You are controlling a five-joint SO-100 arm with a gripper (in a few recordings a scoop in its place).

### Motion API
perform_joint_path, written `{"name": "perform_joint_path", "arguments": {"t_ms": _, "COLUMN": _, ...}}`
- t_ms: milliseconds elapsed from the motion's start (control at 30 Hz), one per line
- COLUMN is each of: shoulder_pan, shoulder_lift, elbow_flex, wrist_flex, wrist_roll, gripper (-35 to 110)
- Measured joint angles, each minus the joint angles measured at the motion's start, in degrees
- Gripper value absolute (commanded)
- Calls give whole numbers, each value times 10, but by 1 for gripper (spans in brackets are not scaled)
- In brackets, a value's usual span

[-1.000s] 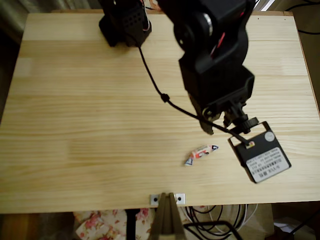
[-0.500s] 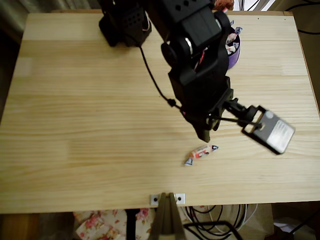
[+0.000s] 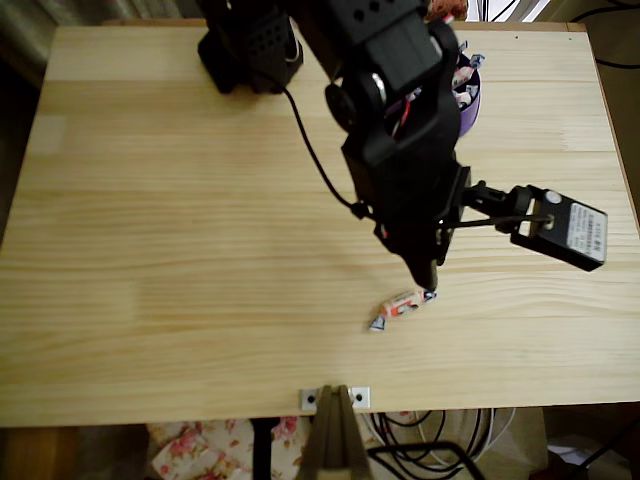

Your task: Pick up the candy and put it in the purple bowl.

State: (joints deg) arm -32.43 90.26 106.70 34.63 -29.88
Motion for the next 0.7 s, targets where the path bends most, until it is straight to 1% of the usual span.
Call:
{"name": "perform_joint_path", "arguments": {"t_ms": 67, "shoulder_pan": 6, "shoulder_lift": 7, "elbow_flex": 20, "wrist_flex": -10, "wrist_roll": -6, "gripper": 14}}
{"name": "perform_joint_path", "arguments": {"t_ms": 333, "shoulder_pan": 13, "shoulder_lift": 65, "elbow_flex": 44, "wrist_flex": 7, "wrist_roll": 0, "gripper": 14}}
{"name": "perform_joint_path", "arguments": {"t_ms": 600, "shoulder_pan": -2, "shoulder_lift": 99, "elbow_flex": 60, "wrist_flex": 15, "wrist_roll": -53, "gripper": 14}}
{"name": "perform_joint_path", "arguments": {"t_ms": 700, "shoulder_pan": -8, "shoulder_lift": 99, "elbow_flex": 60, "wrist_flex": 45, "wrist_roll": -73, "gripper": 14}}
